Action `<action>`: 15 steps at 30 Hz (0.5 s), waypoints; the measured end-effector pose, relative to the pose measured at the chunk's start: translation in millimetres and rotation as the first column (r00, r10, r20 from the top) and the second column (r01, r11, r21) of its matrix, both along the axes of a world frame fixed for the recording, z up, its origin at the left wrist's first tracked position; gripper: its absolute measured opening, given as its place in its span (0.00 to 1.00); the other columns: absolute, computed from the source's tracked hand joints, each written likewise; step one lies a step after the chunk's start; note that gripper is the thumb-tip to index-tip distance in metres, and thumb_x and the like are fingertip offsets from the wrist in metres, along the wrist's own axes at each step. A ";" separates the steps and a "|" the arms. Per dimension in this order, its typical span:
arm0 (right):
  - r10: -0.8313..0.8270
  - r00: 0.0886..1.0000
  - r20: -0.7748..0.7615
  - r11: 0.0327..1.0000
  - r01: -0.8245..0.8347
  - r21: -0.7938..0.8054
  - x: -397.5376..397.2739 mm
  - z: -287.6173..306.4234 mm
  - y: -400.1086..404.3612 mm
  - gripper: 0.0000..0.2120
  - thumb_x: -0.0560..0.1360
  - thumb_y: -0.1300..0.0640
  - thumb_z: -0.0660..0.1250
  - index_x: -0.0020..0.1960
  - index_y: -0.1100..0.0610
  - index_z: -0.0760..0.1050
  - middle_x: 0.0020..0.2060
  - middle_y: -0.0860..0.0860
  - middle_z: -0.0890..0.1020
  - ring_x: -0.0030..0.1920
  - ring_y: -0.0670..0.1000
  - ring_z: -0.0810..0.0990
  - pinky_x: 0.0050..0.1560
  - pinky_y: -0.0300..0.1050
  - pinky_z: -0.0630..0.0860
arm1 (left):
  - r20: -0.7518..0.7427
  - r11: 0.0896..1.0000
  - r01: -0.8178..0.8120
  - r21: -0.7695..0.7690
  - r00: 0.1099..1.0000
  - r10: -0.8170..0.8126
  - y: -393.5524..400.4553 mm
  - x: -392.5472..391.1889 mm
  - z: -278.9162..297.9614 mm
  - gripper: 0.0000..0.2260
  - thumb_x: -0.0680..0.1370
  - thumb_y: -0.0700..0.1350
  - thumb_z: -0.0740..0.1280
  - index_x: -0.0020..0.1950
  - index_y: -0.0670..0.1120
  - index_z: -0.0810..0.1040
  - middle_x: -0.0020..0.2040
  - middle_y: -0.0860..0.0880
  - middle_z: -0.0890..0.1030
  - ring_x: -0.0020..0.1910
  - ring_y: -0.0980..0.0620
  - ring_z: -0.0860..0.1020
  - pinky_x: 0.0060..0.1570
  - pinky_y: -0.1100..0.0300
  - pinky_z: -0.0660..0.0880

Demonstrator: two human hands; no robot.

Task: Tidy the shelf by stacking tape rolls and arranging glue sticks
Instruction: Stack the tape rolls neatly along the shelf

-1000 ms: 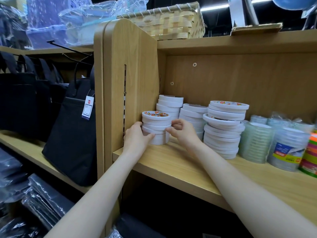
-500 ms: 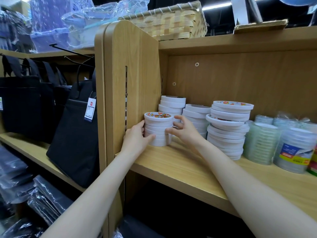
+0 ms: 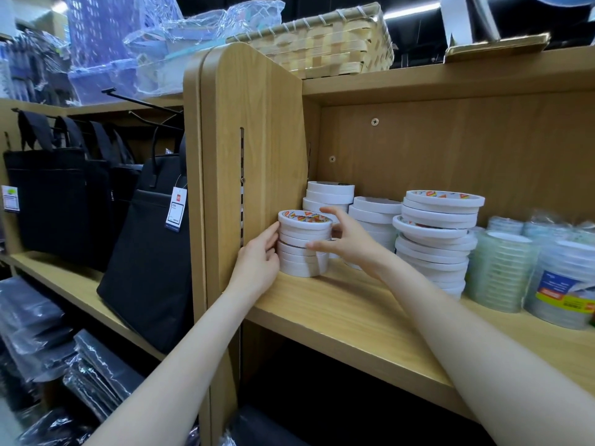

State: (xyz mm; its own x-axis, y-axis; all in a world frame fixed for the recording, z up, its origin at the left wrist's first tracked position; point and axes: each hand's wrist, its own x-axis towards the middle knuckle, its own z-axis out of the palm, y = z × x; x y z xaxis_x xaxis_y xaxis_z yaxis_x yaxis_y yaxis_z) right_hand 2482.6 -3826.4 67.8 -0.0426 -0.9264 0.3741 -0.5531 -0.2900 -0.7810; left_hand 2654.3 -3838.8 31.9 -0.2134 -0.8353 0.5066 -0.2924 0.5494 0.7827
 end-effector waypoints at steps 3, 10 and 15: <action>-0.078 0.996 -0.032 0.996 0.077 -0.033 8.4 -1.9 -3.5 0.40 0.65 0.52 0.77 0.70 0.54 0.61 0.65 0.50 0.72 0.63 0.49 0.71 0.64 0.47 0.70 | -0.040 0.999 0.035 -0.005 0.999 -0.035 -3.4 -0.9 -1.8 0.27 0.77 0.28 0.55 0.74 0.47 0.62 0.70 0.49 0.69 0.69 0.56 0.66 0.63 0.70 0.61; -0.190 0.979 0.079 0.981 0.192 -0.021 25.3 -1.4 -5.6 0.42 0.62 0.52 0.79 0.69 0.55 0.60 0.63 0.51 0.71 0.64 0.51 0.69 0.64 0.48 0.69 | -0.028 1.000 0.006 0.000 1.000 -0.006 -3.5 -1.8 -2.9 0.27 0.76 0.28 0.55 0.74 0.45 0.61 0.71 0.46 0.68 0.70 0.53 0.66 0.67 0.63 0.62; -0.191 0.965 0.181 0.974 0.209 -0.087 17.3 1.3 3.8 0.40 0.64 0.53 0.78 0.68 0.53 0.59 0.55 0.50 0.71 0.59 0.49 0.71 0.60 0.44 0.69 | 0.013 1.000 0.004 -0.016 1.000 -0.004 -2.9 -3.7 -1.6 0.27 0.77 0.29 0.55 0.74 0.45 0.60 0.70 0.47 0.69 0.69 0.53 0.67 0.61 0.72 0.59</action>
